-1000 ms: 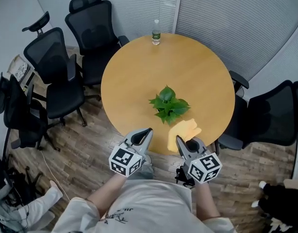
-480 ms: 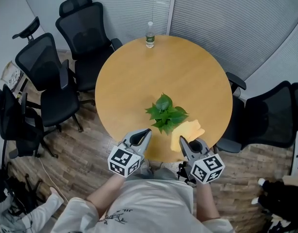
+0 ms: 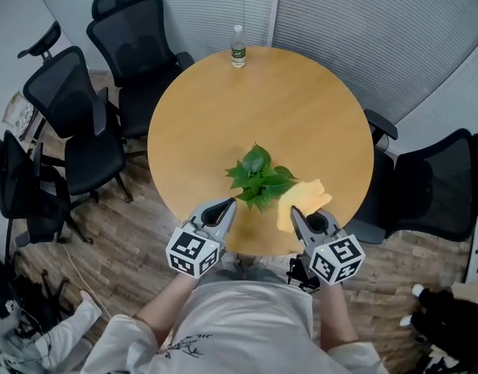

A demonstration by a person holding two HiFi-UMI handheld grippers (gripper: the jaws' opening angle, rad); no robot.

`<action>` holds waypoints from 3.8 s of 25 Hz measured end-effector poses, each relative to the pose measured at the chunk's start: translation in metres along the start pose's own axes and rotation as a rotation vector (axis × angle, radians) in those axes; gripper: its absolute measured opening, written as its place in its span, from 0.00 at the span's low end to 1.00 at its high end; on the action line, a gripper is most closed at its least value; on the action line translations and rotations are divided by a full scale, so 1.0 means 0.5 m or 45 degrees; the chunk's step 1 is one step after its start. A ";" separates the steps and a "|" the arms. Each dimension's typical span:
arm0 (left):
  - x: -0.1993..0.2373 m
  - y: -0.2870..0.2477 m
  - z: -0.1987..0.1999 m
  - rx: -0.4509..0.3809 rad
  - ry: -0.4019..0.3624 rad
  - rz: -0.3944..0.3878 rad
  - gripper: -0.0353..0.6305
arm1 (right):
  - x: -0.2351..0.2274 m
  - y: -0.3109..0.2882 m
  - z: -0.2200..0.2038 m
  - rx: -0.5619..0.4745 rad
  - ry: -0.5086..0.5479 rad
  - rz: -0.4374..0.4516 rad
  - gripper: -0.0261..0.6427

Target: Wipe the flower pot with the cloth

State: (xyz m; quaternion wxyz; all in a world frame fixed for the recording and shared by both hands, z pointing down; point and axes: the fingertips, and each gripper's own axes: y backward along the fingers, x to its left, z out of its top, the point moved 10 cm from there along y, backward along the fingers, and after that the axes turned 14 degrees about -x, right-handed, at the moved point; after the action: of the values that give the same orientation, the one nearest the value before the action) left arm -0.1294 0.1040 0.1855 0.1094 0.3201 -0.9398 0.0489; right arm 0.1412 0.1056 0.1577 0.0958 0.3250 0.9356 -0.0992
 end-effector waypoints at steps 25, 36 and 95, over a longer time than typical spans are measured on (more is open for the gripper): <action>0.107 -0.004 -0.142 0.095 -0.037 0.125 0.07 | -0.145 -0.036 -0.128 0.242 0.076 -0.079 0.12; 0.127 -0.057 -0.237 0.155 -0.042 0.067 0.07 | -0.186 -0.125 -0.214 0.313 0.131 -0.047 0.12; 0.131 -0.189 -0.309 0.116 -0.156 -0.284 0.59 | -0.157 -0.262 -0.298 0.457 0.529 0.187 0.12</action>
State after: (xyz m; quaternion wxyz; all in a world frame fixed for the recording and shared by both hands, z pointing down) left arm -0.0950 0.0159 0.3533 0.0418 0.4298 -0.9000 0.0595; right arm 0.1025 -0.0046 0.3364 -0.1503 0.4171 0.8766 -0.1872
